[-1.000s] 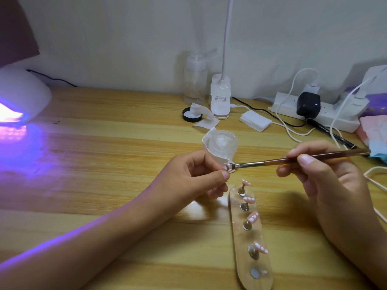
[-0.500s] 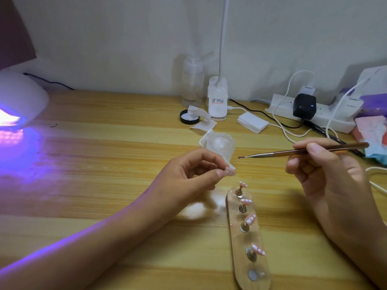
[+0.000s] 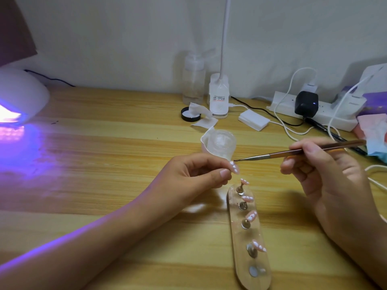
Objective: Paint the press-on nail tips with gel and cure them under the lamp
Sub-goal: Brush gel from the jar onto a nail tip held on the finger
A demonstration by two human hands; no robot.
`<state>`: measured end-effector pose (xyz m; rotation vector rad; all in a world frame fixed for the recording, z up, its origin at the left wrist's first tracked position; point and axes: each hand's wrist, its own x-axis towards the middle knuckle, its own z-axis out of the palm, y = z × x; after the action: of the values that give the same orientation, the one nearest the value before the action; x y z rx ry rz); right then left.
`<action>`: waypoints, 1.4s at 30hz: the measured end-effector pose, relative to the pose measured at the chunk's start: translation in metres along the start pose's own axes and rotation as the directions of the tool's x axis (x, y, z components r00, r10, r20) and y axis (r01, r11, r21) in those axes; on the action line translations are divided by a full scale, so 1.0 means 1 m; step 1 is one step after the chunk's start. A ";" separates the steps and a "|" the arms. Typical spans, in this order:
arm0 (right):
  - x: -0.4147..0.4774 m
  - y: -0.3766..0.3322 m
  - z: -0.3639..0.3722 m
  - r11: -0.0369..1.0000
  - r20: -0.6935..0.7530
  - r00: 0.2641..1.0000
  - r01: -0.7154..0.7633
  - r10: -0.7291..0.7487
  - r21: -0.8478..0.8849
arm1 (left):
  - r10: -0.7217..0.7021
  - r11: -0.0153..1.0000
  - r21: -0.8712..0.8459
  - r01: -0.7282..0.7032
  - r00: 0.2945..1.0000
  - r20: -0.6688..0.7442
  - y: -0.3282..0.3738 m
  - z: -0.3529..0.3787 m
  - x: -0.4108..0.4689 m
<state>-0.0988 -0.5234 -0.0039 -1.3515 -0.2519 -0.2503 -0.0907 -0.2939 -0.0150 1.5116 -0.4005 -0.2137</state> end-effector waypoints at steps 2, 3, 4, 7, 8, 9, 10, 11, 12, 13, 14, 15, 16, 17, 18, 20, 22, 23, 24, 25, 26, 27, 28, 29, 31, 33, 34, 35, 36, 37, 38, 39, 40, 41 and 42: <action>0.000 0.000 0.000 1.000 0.021 1.000 0.010 -0.010 -0.008 | 0.002 1.000 0.003 -0.002 1.000 0.005 0.000 0.000 0.000; 0.000 0.000 0.000 1.000 0.032 0.999 0.014 -0.014 -0.014 | -0.001 1.000 0.007 0.001 1.000 0.008 0.000 0.000 0.000; 0.000 0.001 -0.001 1.000 0.042 0.999 0.018 -0.018 -0.021 | -0.006 1.000 0.010 0.006 1.000 0.012 0.000 -0.001 0.000; 0.000 0.004 -0.005 0.998 0.062 0.998 0.034 -0.031 -0.052 | -0.022 1.000 0.011 0.022 1.000 0.016 -0.001 -0.001 -0.001; 0.000 0.005 -0.007 0.998 0.067 0.997 0.036 -0.032 -0.059 | -0.030 0.999 0.014 0.029 1.000 0.011 -0.002 -0.001 -0.001; 0.000 0.006 -0.008 0.997 0.073 0.997 0.035 -0.030 -0.065 | -0.036 0.999 0.017 0.036 0.999 0.008 -0.001 -0.001 -0.001; 0.000 0.006 -0.008 0.997 0.080 0.996 0.034 -0.028 -0.070 | -0.040 0.999 0.016 0.040 0.999 0.010 -0.001 -0.001 -0.001; 0.000 0.006 -0.008 0.997 0.089 0.996 0.033 -0.026 -0.075 | -0.042 0.999 0.009 0.042 0.999 0.016 -0.001 -0.001 -0.001; 0.000 0.005 -0.008 0.996 0.098 0.995 0.032 -0.024 -0.079 | -0.041 0.999 0.005 0.040 0.999 0.021 -0.001 0.000 -0.001; 0.000 0.005 -0.009 0.996 0.104 0.994 0.032 -0.023 -0.083 | -0.039 0.999 0.004 0.039 0.999 0.026 -0.001 0.000 -0.001; 0.000 0.005 -0.009 0.996 0.106 0.994 0.031 -0.022 -0.085 | -0.038 0.999 0.007 0.037 0.999 0.030 -0.001 0.000 -0.001; 0.000 0.005 -0.009 0.996 0.103 0.994 0.030 -0.021 -0.086 | -0.037 0.999 0.010 0.036 0.999 0.031 0.000 0.000 -0.001; 0.000 0.004 -0.009 0.996 0.098 0.995 0.029 -0.021 -0.088 | -0.034 0.999 0.011 0.034 0.999 0.030 0.000 -0.001 -0.001; 0.000 0.004 -0.010 0.996 0.093 0.995 0.031 -0.023 -0.086 | -0.033 0.999 0.009 0.032 0.999 0.023 0.000 -0.001 -0.001; 0.000 0.004 -0.010 0.996 0.088 0.996 0.036 -0.030 -0.077 | -0.032 0.999 0.007 0.031 0.999 0.014 0.000 -0.002 -0.001; -0.001 0.004 -0.009 0.997 0.074 0.995 0.072 -0.068 -0.043 | -0.033 0.999 -0.001 0.033 0.999 0.005 0.000 -0.002 -0.001; -0.001 0.004 -0.008 0.993 0.057 0.992 0.114 -0.113 -0.026 | -0.036 0.999 -0.001 0.036 0.999 0.005 0.001 -0.001 0.000; -0.001 0.004 -0.007 0.991 0.053 0.990 0.129 -0.127 -0.037 | -0.038 0.999 0.005 0.038 0.999 0.005 0.001 -0.001 0.000; -0.001 0.003 -0.006 0.988 0.051 0.989 0.140 -0.138 -0.057 | -0.042 0.999 0.011 0.042 0.999 0.003 0.001 0.000 0.000; -0.001 0.003 -0.005 0.986 0.046 0.988 0.149 -0.145 -0.080 | -0.046 0.999 0.015 0.046 0.999 0.000 0.001 0.000 0.000; -0.001 0.003 -0.005 0.983 0.039 0.988 0.155 -0.151 -0.102 | -0.050 0.999 0.019 0.051 0.999 -0.005 0.001 0.000 0.000; -0.001 0.003 -0.004 0.979 0.033 0.987 0.161 -0.158 -0.121 | -0.055 0.998 0.024 0.055 0.998 -0.010 0.001 0.000 0.000; -0.002 0.003 -0.003 0.976 0.028 0.986 0.170 -0.167 -0.135 | -0.059 0.998 0.031 0.059 0.998 -0.015 0.001 0.000 -0.001; -0.002 0.003 -0.003 0.973 0.029 0.984 0.178 -0.176 -0.144 | -0.063 0.997 0.037 0.063 0.998 -0.017 0.002 0.001 -0.001; -0.002 0.003 -0.001 0.968 0.039 0.981 0.193 -0.189 -0.158 | -0.069 0.997 0.045 0.069 0.997 -0.017 0.002 0.001 -0.001; -0.003 0.003 0.000 0.965 0.048 0.980 0.201 -0.195 -0.170 | -0.077 0.996 0.047 0.078 0.997 -0.024 0.002 0.002 -0.001; -0.003 0.003 0.000 0.964 0.051 0.979 0.203 -0.197 -0.170 | -0.082 0.995 0.047 0.083 0.996 -0.026 0.002 0.002 -0.001; -0.003 0.003 0.000 0.964 0.057 0.978 0.207 -0.200 -0.169 | -0.086 0.995 0.046 0.087 0.996 -0.025 0.003 0.002 -0.001; -0.003 0.003 0.001 0.963 0.064 0.977 0.209 -0.201 -0.168 | -0.090 0.995 0.041 0.091 0.996 -0.025 0.003 0.002 -0.001; -0.003 0.004 0.001 0.963 0.070 0.977 0.212 -0.203 -0.166 | -0.095 0.995 0.036 0.095 0.995 -0.024 0.004 0.003 0.000; -0.002 0.004 0.000 0.963 0.076 0.976 0.215 -0.205 -0.162 | -0.097 0.995 0.035 0.098 0.995 -0.023 0.004 0.003 0.000; -0.002 0.004 0.000 0.963 0.083 0.975 0.218 -0.207 -0.159 | -0.099 0.994 0.040 0.099 0.995 -0.021 0.004 0.004 0.000; -0.002 0.004 -0.001 0.963 0.091 0.974 0.220 -0.207 -0.157 | -0.100 0.994 0.046 0.100 0.995 -0.019 0.005 0.004 -0.001; -0.002 0.004 -0.002 0.963 0.100 0.974 0.218 -0.204 -0.157 | -0.101 0.993 0.052 0.102 0.995 -0.021 0.005 0.004 -0.001; -0.002 0.004 -0.003 0.964 0.107 0.974 0.214 -0.198 -0.157 | -0.102 0.993 0.058 0.103 0.995 -0.024 0.005 0.004 -0.001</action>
<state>-0.0994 -0.5251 -0.0092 -1.5070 -0.4575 -0.3924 -0.0936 -0.2969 -0.0102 1.5928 -0.3152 -0.2687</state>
